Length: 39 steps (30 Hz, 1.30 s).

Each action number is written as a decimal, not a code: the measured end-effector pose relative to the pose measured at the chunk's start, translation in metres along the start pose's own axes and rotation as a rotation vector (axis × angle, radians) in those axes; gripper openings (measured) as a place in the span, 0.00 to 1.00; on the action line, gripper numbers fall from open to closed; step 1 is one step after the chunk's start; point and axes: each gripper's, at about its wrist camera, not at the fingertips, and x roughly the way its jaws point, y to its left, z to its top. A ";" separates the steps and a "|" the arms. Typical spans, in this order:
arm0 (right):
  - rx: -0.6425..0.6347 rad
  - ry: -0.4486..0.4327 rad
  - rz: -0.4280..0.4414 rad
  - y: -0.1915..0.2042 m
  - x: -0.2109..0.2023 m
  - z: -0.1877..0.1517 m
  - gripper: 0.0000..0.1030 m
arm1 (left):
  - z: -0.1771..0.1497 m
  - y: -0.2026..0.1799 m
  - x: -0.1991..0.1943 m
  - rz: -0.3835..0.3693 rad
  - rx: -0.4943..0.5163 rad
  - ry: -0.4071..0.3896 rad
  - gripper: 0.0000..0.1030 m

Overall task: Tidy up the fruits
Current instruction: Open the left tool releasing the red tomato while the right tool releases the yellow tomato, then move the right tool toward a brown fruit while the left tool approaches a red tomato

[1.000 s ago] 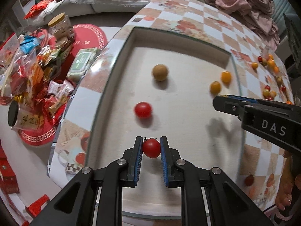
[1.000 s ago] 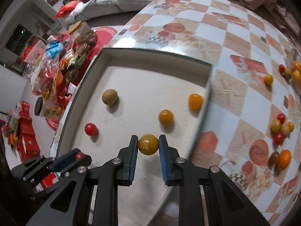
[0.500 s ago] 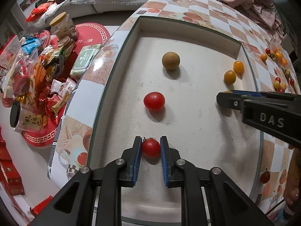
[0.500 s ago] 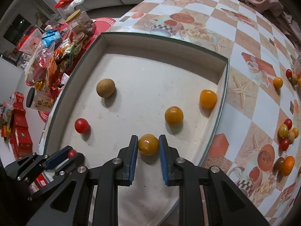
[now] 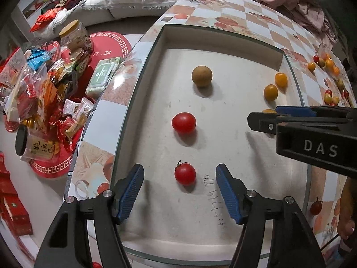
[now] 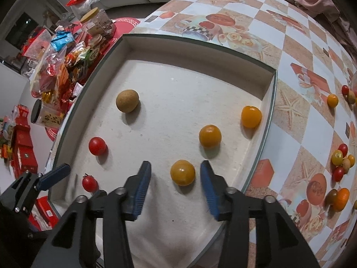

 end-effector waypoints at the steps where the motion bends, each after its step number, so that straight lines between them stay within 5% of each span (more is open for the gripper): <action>1: 0.000 -0.001 0.004 0.000 -0.002 0.000 0.55 | 0.000 0.000 -0.001 -0.001 0.000 0.001 0.66; 3: 0.002 -0.008 0.011 0.001 -0.006 0.001 0.72 | 0.000 -0.001 -0.002 0.000 0.005 0.003 0.66; 5: 0.009 -0.027 0.022 0.001 -0.015 0.002 0.77 | 0.001 -0.003 -0.005 0.005 0.014 0.001 0.66; 20: 0.146 -0.112 -0.009 -0.053 -0.065 -0.011 0.81 | 0.019 -0.051 -0.026 -0.023 0.116 -0.027 0.66; 31: 0.391 -0.116 -0.115 -0.154 -0.096 -0.080 0.81 | 0.027 -0.122 -0.044 -0.122 0.214 -0.050 0.66; 39: 0.538 -0.074 -0.199 -0.213 -0.102 -0.140 0.81 | 0.000 -0.171 -0.053 -0.177 0.319 -0.012 0.66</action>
